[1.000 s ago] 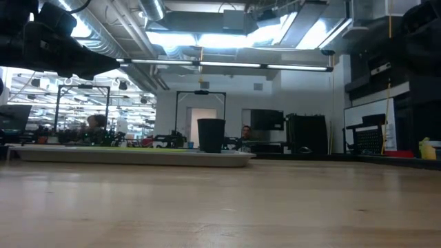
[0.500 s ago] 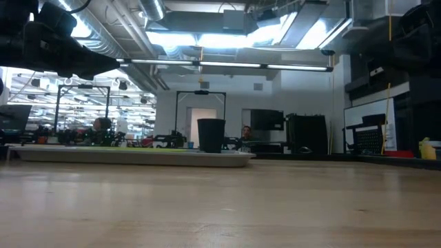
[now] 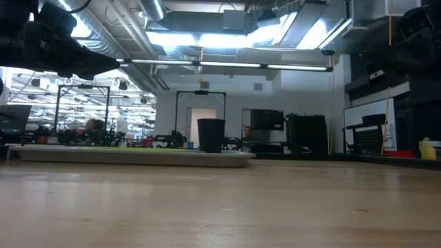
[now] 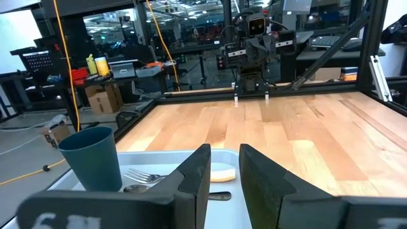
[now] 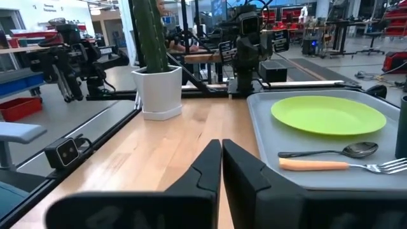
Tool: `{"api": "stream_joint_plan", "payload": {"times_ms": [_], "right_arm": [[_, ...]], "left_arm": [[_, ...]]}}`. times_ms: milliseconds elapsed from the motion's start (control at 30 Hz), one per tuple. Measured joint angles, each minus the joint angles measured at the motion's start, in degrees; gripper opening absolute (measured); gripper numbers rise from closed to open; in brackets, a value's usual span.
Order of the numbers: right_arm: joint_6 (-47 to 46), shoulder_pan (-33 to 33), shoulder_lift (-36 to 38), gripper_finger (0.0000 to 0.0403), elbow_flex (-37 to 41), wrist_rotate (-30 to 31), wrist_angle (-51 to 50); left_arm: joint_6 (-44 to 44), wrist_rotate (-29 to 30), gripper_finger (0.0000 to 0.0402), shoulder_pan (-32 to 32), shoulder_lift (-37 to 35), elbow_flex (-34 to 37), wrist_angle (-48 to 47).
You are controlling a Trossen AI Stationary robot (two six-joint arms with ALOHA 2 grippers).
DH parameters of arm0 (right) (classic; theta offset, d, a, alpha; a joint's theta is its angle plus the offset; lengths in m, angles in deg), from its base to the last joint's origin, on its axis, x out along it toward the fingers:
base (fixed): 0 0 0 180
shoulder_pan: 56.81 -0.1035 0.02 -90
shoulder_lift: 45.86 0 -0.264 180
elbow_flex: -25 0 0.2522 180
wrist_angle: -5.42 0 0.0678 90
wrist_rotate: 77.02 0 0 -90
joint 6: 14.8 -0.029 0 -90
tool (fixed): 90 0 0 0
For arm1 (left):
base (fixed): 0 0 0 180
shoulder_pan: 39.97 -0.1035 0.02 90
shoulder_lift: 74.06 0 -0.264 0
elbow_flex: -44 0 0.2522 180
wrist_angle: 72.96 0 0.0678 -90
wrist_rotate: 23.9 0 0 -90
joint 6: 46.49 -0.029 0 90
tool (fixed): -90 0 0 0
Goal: Pick and place plate/cup/fork/spoon on tray
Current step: Return to Home Position
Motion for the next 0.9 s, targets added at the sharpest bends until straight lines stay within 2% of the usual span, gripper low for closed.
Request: {"api": "stream_joint_plan", "payload": {"times_ms": [367, 733, 900], "right_arm": [[-0.7, 0.0, 0.0, 0.002, 0.0, 0.0, 0.1], [-0.7, 0.0, 0.0, 0.002, 0.0, 0.0, 0.1], [-0.7, 0.0, 0.0, 0.002, 0.0, 0.0, 0.2]], "left_arm": [[0.0, 0.2, 0.0076, 0.3, 0.0, 0.0, -0.1], [0.0, 0.4, 0.0076, 6.6, -0.2, 0.0, -0.1], [0.0, 0.4, 0.0076, 7.4, -0.2, 0.0, -0.1]]}}
